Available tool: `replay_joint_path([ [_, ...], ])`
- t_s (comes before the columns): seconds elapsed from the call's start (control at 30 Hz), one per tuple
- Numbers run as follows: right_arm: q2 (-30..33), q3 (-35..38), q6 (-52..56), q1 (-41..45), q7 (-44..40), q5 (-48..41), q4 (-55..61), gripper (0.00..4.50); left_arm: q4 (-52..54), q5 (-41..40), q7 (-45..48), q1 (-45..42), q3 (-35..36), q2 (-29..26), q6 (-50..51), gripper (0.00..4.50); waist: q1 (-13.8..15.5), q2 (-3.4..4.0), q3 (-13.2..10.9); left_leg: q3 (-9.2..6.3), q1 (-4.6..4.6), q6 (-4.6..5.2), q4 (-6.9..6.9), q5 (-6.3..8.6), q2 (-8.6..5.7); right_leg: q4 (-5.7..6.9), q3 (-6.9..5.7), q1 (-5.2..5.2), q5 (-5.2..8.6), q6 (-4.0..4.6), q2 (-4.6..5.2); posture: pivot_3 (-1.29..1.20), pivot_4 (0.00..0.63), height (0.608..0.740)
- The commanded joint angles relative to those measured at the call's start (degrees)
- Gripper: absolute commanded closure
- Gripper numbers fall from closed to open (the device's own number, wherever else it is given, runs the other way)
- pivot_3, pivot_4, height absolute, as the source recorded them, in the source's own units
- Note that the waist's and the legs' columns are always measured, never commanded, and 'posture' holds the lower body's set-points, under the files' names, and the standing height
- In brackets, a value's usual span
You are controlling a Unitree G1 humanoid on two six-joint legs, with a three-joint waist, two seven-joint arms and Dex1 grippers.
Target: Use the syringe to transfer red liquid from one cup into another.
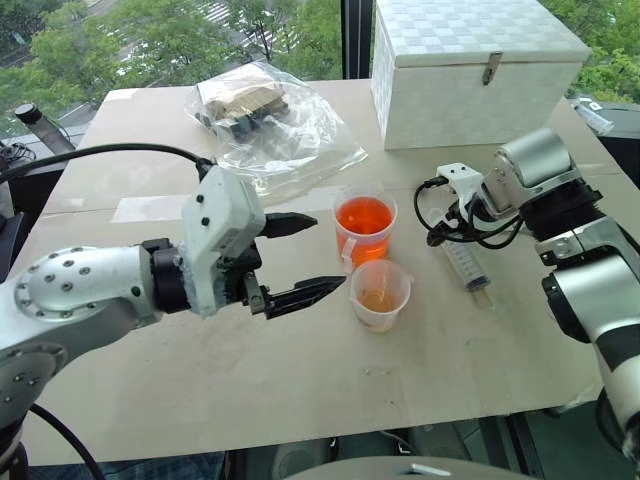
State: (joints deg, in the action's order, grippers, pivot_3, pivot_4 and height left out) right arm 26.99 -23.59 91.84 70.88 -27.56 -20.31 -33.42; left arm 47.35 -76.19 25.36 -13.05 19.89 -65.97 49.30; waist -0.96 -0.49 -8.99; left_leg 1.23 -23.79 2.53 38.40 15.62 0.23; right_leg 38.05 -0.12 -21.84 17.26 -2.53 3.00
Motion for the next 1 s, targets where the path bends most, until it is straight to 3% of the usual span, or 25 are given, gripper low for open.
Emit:
replay_joint_path([
  [0.03, -0.9, 2.5, 0.4, 1.3, -0.3, 0.6, -0.5, 2.83, 1.2, 0.3, 0.9, 0.6, 2.4, 0.0, -1.5, 0.18, -0.1, 0.0, 0.0, 0.0, 0.0, 0.0, 0.0, 0.0, 0.0, 0.0, 0.0, 0.0, 0.0, 0.0, 0.0, 0.0, 0.15, 0.74],
  [0.07, -0.9, 3.0, 0.5, 1.4, -0.2, 0.5, -0.9, 3.01, 1.2, 0.4, 1.0, 0.7, 2.5, 0.1, -1.5, 0.18, -0.2, 0.0, 0.0, 0.01, 0.01, 0.0, 0.0, 0.0, 0.0, 0.01, 0.02, 0.0, 0.0, 0.0, 0.0, 0.0, 0.15, 0.74],
  [0.2, -0.5, 14.2, 0.7, 4.3, 3.4, -4.0, -0.1, 3.01, 0.1, 2.4, 2.1, 2.0, 4.8, 0.2, -1.9, 0.18, -0.1, 0.02, 0.0, 0.01, 0.01, -0.01, 0.0, -0.01, 0.0, 0.06, 0.02, -0.02, 0.0, 0.0, -0.01, 0.0, 0.15, 0.74],
  [0.4, 3.1, 24.3, 0.7, -0.6, 8.1, -11.2, 23.8, 3.01, -5.4, 1.9, 2.4, -0.3, 7.9, 0.6, -2.7, 0.18, 0.3, 0.01, 0.0, 0.0, -0.08, -0.01, -0.02, -0.01, 0.0, 0.06, 0.0, -0.13, 0.0, 0.0, 0.02, 0.0, 0.15, 0.74],
  [0.5, 4.8, 30.5, -11.4, -7.8, 3.1, -13.6, 41.2, 3.01, -11.1, 2.6, 3.5, -7.0, 5.8, 1.1, -4.2, 0.18, 1.0, -0.08, 0.0, -0.11, -0.13, -0.01, 0.0, 0.0, 0.0, 0.0, -0.14, -0.07, 0.0, 0.0, 0.03, 0.0, 0.15, 0.74],
  [0.63, 2.7, 33.3, -27.3, -13.3, 1.3, -12.3, 48.0, 3.01, -16.3, 4.7, 5.2, -12.2, 4.3, 1.3, -4.4, 0.18, 0.1, -0.08, 0.0, -0.01, -0.04, 0.0, 0.04, 0.0, -0.03, 0.07, -0.06, -0.02, -0.01, -0.03, -0.01, 0.0, 0.15, 0.74],
  [0.8, -4.3, 36.0, -43.3, -14.5, 0.7, -13.2, 48.3, 3.01, -22.3, 6.2, 7.4, -20.4, 1.7, 2.1, -4.5, 0.18, -0.3, -0.08, 0.0, 0.05, 0.1, -0.1, 0.03, -0.06, 0.01, 0.39, -0.05, -0.09, -0.01, -0.02, -0.14, 0.0, 0.15, 0.74],
  [0.93, -16.8, 36.3, -50.6, -18.7, 2.9, -18.4, 52.2, 3.01, -27.6, 10.4, 7.9, -31.3, -3.2, 6.1, -6.2, 0.18, -0.1, -0.12, 0.0, 0.05, 0.05, -0.22, 0.04, -0.14, 0.02, 0.81, -0.05, -0.26, 0.0, -0.02, -0.18, 0.0, 0.15, 0.74],
  [1.0, -20.2, 34.8, -52.0, -21.8, 2.7, -19.6, 53.4, 3.01, -28.6, 11.4, 9.3, -34.7, -5.0, 7.9, -6.0, 0.18, 0.0, -0.13, 0.0, 0.02, 0.04, -0.23, 0.04, -0.15, 0.02, 0.81, -0.09, -0.27, 0.0, -0.02, -0.31, 0.0, 0.15, 0.74],
])
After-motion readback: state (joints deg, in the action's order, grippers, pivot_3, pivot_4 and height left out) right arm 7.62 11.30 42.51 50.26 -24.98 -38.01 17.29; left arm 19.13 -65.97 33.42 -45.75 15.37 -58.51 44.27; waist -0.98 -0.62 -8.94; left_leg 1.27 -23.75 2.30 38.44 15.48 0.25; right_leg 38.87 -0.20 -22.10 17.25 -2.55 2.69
